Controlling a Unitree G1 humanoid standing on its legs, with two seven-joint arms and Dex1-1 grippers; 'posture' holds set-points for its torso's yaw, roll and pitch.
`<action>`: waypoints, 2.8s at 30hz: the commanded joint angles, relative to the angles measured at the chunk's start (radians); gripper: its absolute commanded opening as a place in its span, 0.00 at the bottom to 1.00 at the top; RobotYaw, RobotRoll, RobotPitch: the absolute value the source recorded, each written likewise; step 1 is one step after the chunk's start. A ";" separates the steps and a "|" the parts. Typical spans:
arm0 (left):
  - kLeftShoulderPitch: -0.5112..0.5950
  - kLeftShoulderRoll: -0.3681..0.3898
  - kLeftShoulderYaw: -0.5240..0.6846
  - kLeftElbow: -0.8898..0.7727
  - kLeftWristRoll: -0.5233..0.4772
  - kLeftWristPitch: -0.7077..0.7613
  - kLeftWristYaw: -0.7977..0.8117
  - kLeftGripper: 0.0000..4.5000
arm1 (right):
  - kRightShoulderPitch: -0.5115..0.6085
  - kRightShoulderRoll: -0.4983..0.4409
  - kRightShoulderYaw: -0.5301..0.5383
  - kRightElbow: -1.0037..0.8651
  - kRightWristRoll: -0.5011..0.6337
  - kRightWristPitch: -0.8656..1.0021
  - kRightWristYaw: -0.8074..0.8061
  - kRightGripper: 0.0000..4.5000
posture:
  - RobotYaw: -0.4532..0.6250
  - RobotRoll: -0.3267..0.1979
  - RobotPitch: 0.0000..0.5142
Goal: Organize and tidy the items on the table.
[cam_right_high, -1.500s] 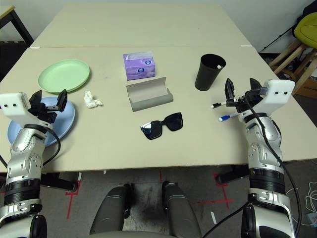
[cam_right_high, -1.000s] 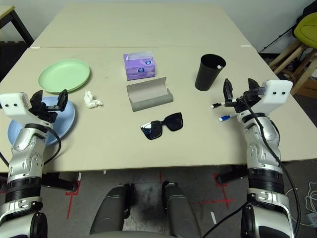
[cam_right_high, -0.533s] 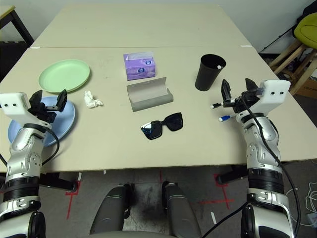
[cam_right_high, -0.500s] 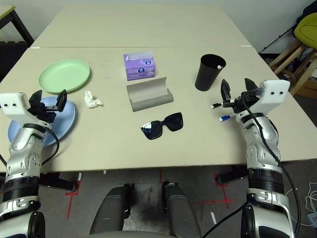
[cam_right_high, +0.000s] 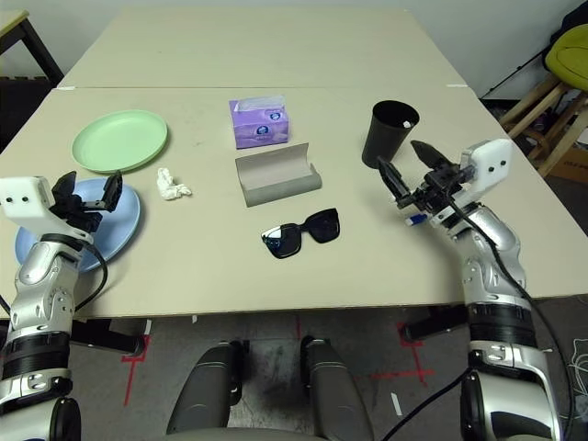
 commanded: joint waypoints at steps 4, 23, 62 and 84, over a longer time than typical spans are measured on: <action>0.008 -0.005 -0.005 -0.021 -0.003 0.015 0.000 1.00 | -0.003 -0.035 0.085 -0.017 -0.012 -0.028 0.186 0.99 | 0.55 0.62 0.26; 0.011 -0.025 -0.040 -0.113 0.000 0.093 0.004 1.00 | -0.026 -0.032 0.139 -0.035 0.002 -0.083 0.400 0.99 | 0.56 0.62 0.27; 0.000 0.455 0.088 0.069 -0.077 0.695 -0.195 1.00 | -0.028 0.008 0.143 -0.041 0.000 -0.105 0.374 0.99 | 0.57 0.62 0.27; -0.019 0.475 0.164 0.191 -0.081 0.751 -0.179 1.00 | 0.001 0.002 0.155 -0.090 -0.002 -0.097 0.375 0.99 | 0.56 0.62 0.28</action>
